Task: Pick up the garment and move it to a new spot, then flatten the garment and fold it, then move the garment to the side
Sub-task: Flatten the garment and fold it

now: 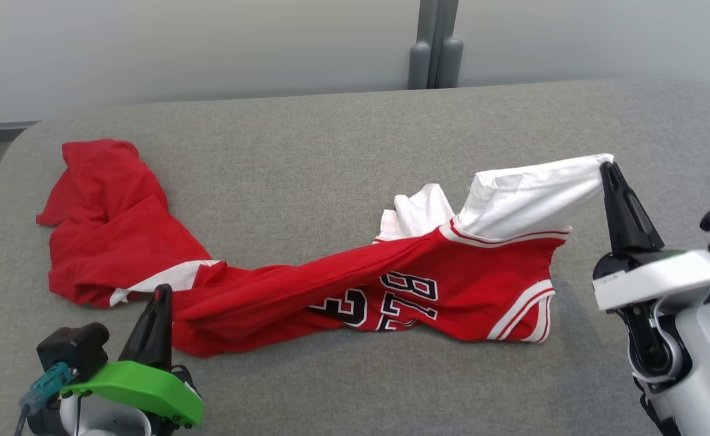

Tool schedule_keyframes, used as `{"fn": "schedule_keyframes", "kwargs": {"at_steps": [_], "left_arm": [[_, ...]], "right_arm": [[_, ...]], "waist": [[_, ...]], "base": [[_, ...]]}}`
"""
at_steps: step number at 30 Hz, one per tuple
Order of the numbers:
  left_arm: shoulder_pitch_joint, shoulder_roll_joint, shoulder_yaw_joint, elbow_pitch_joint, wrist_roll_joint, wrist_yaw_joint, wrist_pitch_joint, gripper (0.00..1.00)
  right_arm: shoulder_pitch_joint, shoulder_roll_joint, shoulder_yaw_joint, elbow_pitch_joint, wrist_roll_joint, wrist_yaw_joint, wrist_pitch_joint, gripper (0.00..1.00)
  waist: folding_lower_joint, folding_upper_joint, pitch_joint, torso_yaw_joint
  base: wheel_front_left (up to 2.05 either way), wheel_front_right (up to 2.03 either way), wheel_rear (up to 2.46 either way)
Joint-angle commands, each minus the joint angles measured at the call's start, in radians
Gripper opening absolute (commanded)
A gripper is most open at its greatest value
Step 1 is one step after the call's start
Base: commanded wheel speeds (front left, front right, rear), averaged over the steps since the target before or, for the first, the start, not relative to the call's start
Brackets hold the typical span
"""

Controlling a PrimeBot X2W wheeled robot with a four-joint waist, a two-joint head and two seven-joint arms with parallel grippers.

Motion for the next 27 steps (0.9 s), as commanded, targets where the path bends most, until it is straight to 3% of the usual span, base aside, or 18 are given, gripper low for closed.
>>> {"fn": "schedule_keyframes", "kwargs": {"at_steps": [1,9,15,22,27], "left_arm": [[0.021,0.01,0.002,-0.019,0.007,0.011,-0.002,0.0],[0.052,0.024,0.008,-0.086,0.013,0.033,-0.009,0.0],[0.068,0.026,0.002,-0.11,0.004,0.043,0.007,0.0],[0.035,0.025,0.019,-0.144,-0.017,0.038,0.015,0.0],[-0.089,0.061,0.031,-0.15,-0.018,0.01,0.07,0.0]], "right_arm": [[0.058,0.015,-0.038,-0.059,-0.024,0.0,-0.004,0.0],[0.259,0.091,-0.144,-0.279,-0.09,0.0,-0.004,0.0],[0.337,0.121,-0.16,-0.356,-0.111,0.0,-0.004,0.0],[0.28,0.112,-0.133,-0.387,-0.128,0.0,-0.004,0.0],[0.115,0.098,-0.098,-0.359,-0.114,0.0,-0.004,0.0]], "waist": [[0.0,0.0,-0.015,-0.015],[0.0,0.0,-0.021,-0.021],[0.0,0.0,-0.019,-0.03],[0.0,0.0,-0.002,-0.055],[0.0,0.0,0.056,-0.077]], "base": [[0.0,0.0,0.0],[0.0,0.0,0.0],[0.0,0.0,0.0],[0.0,0.0,0.0],[0.0,0.0,0.0]]}}
